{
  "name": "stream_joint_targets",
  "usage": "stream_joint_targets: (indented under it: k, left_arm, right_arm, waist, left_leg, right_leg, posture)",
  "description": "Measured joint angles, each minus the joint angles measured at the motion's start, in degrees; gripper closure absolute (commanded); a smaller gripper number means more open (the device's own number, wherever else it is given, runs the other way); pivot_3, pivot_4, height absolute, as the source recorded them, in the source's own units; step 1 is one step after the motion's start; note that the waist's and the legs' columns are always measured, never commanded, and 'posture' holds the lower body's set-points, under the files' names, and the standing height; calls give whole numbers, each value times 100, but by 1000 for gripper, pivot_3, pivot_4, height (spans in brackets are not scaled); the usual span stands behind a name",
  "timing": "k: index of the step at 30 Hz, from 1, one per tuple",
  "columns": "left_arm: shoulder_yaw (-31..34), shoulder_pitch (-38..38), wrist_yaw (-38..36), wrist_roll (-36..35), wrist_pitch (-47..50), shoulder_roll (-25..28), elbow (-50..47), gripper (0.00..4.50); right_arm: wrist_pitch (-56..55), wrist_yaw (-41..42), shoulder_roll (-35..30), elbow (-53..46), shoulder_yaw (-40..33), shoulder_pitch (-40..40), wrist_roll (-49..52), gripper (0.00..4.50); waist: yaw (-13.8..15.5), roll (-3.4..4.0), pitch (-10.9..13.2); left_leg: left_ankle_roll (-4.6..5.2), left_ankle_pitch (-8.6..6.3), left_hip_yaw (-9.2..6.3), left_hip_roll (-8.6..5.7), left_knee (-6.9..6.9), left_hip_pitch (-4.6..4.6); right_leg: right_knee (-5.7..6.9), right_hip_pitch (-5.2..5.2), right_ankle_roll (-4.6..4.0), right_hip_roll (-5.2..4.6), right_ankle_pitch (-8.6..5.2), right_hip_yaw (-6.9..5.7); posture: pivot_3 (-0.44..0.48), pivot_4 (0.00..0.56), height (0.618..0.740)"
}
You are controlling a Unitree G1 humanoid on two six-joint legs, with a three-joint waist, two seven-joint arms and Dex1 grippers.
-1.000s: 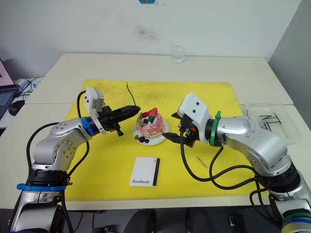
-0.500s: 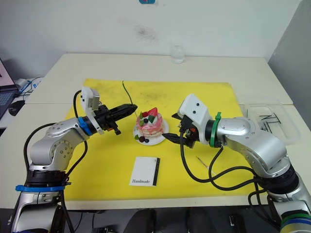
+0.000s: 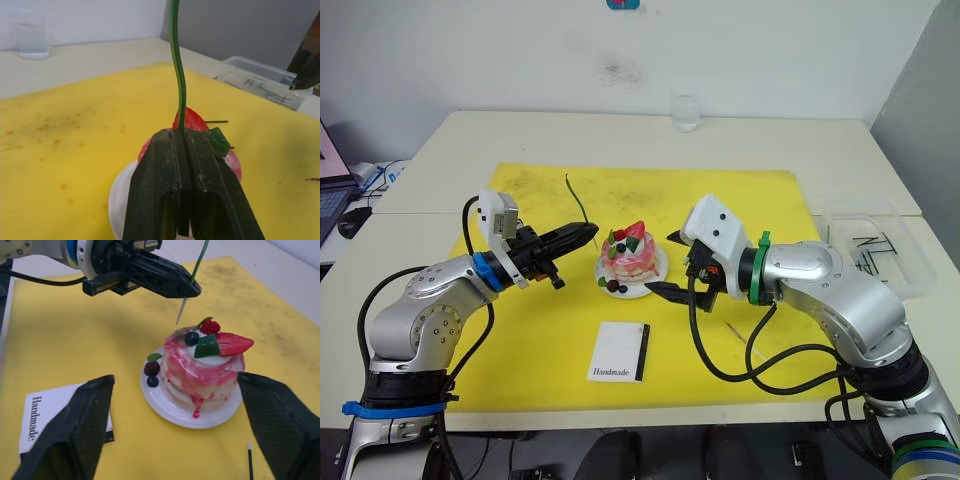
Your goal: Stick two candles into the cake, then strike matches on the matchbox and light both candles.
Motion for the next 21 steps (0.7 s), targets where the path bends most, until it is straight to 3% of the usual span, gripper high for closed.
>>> stream_joint_targets:
  k: [21]
  left_arm:
    - [-99, -158, 19, 243, -288, -386, 400, 4500]
  right_arm:
    - [36, 163, -15, -134, 49, 97, -280, 7]
  waist:
    - [2, 0, 0]
  left_leg:
    - [2, 1, -1, -1, 26, 4]
  right_leg:
    - [-3, 16, 20, 7, 16, 1]
  posture:
    - [0, 150, 735]
